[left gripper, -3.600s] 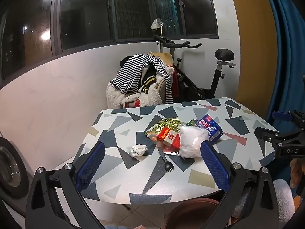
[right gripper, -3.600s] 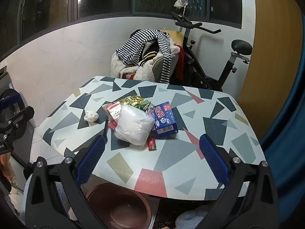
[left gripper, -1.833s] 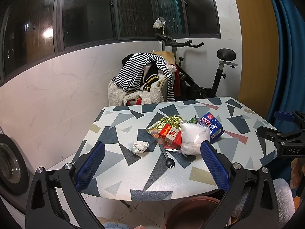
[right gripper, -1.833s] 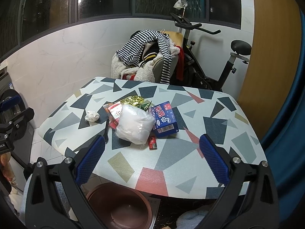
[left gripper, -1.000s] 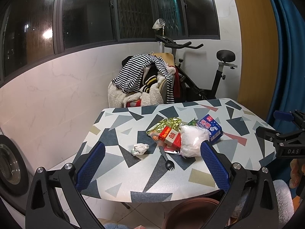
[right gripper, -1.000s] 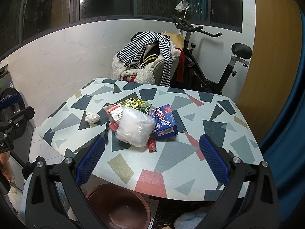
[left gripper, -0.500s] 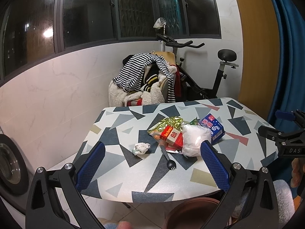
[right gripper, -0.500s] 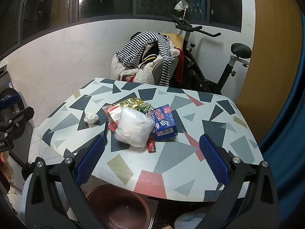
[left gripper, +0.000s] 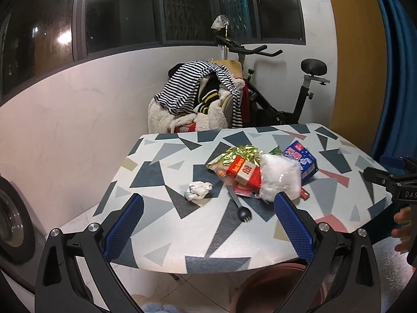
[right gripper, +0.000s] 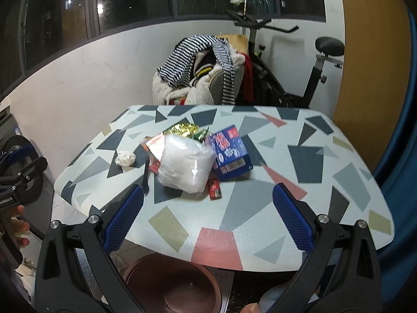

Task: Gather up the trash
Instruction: 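Grasp the blue ice cream box with the right tool while the left tool grasps the white tissue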

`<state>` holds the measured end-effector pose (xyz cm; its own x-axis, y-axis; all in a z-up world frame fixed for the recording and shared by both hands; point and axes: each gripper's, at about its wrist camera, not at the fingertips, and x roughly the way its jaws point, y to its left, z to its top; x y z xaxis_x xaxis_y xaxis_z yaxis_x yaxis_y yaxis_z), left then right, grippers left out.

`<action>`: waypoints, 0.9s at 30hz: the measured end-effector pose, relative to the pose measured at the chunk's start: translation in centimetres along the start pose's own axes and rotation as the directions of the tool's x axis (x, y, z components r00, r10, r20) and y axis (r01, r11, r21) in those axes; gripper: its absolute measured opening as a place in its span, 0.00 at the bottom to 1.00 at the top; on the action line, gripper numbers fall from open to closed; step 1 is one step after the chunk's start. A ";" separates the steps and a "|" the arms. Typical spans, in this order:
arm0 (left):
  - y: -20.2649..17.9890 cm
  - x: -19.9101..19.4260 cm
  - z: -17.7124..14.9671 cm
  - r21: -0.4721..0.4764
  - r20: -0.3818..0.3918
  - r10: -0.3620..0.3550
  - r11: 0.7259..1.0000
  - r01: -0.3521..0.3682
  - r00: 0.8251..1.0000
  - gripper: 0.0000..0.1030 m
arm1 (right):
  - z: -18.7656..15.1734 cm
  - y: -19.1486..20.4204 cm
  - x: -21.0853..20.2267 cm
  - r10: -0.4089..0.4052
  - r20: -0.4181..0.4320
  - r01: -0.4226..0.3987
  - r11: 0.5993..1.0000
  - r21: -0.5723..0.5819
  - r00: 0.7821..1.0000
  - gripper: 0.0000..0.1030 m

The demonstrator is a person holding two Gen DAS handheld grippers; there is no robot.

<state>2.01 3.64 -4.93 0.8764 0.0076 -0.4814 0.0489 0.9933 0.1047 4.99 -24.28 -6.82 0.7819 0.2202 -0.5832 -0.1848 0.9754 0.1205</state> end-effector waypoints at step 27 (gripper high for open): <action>4.1 10.4 -2.7 -0.117 -0.183 0.061 0.990 -0.083 0.981 0.95 | 6.0 -10.1 25.0 0.180 -0.222 -0.125 0.962 0.243 0.958 0.95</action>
<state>10.03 8.13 -11.83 0.7753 0.0887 -0.6253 -0.0801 0.9959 0.0420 29.98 -28.52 -17.83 0.5834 0.3838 -0.7158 -0.1304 0.9141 0.3839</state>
